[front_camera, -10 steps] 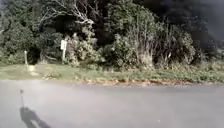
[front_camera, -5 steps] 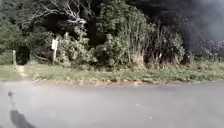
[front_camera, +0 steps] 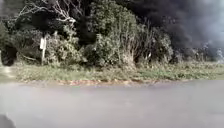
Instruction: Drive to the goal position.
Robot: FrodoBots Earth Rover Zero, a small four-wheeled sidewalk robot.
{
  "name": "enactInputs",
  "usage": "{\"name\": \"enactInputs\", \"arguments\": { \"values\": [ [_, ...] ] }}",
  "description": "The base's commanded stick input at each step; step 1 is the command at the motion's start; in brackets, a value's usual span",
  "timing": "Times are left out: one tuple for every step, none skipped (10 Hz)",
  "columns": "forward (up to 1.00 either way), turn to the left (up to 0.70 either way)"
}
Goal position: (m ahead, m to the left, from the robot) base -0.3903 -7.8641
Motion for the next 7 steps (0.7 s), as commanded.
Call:
{"name": "enactInputs", "arguments": {
  "values": [
    [0.00, -0.70],
    [0.00, -0.70],
    [0.00, -0.70],
    [0.00, -0.70],
    [0.00, -0.70],
    [0.00, -0.70],
    [0.00, -0.70]
  ]
}}
